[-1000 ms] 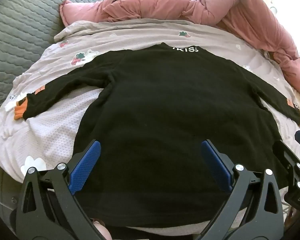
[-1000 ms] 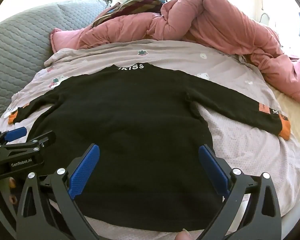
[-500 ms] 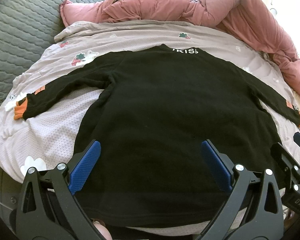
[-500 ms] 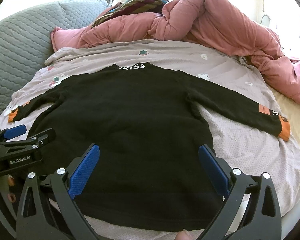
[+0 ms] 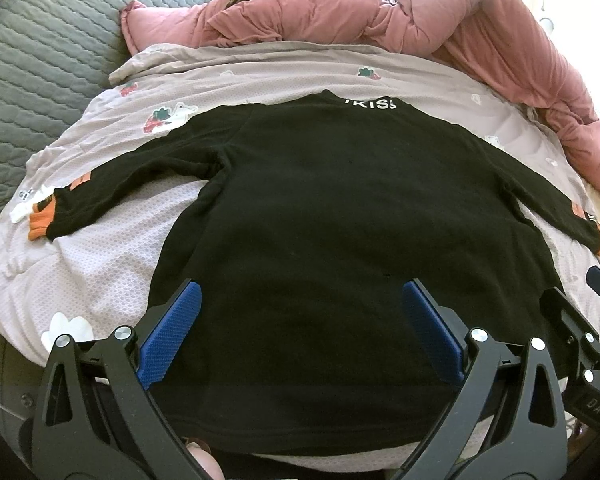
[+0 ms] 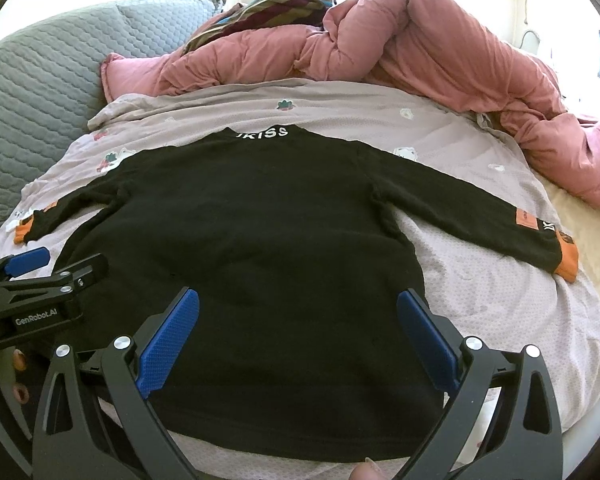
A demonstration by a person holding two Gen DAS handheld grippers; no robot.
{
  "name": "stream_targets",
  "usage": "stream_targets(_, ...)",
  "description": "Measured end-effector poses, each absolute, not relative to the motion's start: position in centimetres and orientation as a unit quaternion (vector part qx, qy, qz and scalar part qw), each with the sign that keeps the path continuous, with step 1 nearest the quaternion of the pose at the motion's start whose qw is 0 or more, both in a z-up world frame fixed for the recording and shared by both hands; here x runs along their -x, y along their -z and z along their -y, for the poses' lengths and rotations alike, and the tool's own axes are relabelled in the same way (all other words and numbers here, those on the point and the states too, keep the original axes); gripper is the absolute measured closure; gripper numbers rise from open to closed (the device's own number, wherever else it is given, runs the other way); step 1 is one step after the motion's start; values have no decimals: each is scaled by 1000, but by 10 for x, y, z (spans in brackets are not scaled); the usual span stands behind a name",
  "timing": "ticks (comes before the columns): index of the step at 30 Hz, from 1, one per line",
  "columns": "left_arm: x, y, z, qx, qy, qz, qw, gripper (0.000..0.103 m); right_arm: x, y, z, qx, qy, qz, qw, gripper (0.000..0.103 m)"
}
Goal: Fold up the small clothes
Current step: 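Push the orange-cuffed sleeve inward over the shirt body with the right gripper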
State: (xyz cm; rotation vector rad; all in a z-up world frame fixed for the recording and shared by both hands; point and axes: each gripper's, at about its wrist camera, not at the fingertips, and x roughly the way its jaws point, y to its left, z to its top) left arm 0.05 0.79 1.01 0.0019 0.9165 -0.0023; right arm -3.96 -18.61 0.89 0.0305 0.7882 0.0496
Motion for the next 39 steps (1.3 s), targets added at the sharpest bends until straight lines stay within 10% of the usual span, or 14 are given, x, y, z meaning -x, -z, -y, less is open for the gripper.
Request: stream_targets(39, -65, -2, 18, -3, 25, -456, 889, 9, 2, -3, 311, -76, 100, -375, 918, 4)
